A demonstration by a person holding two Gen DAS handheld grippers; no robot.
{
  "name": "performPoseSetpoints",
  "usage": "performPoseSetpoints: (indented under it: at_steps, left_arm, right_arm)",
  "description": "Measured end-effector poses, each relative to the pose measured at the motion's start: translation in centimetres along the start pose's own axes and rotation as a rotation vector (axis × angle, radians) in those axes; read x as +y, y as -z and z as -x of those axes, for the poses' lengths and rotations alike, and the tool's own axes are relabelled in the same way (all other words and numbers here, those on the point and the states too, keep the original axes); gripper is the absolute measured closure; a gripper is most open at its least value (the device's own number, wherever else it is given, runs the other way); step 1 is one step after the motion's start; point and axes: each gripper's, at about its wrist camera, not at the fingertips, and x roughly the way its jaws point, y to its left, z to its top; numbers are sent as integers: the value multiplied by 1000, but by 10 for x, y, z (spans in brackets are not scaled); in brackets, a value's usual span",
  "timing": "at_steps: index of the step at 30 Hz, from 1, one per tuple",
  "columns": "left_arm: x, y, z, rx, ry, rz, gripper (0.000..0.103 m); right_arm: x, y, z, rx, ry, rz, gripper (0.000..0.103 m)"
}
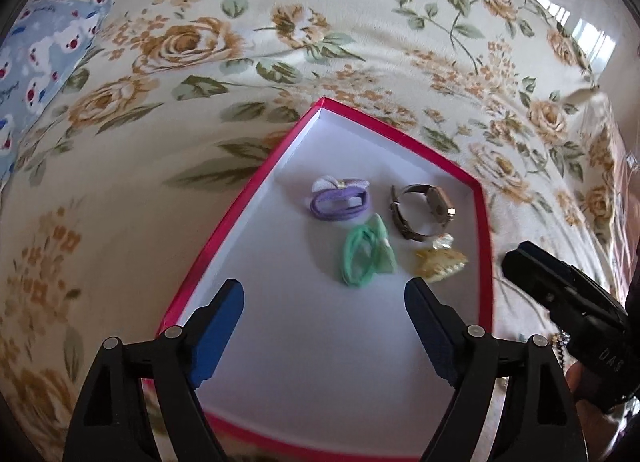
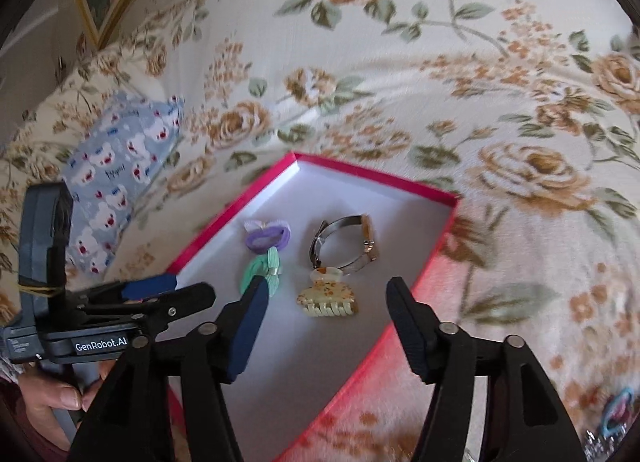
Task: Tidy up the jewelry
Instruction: 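Carry the claw clip and green tie into the box with both tools, releasing both, then lift both open tools out of the box back toward the bracelets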
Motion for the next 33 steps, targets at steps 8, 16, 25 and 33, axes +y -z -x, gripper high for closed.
performPoseSetpoints:
  at_steps: [8,16,25,33]
  left_arm:
    - [-12,31,40,-40,54,3,15]
    - [-2,76,83,-233,111,169,1]
    - [-66,122,99,-195,-83,-154,1]
    - [-123,152,94,-126,-82,-335,1]
  right_arm:
    - [-16,17,51,-53,21,-45,34]
    - [-44,48,97,-93,79,-111,33]
    - [-73,82,142,-117,183,-151,33]
    - [-90,106,173,-130,264,-167,33]
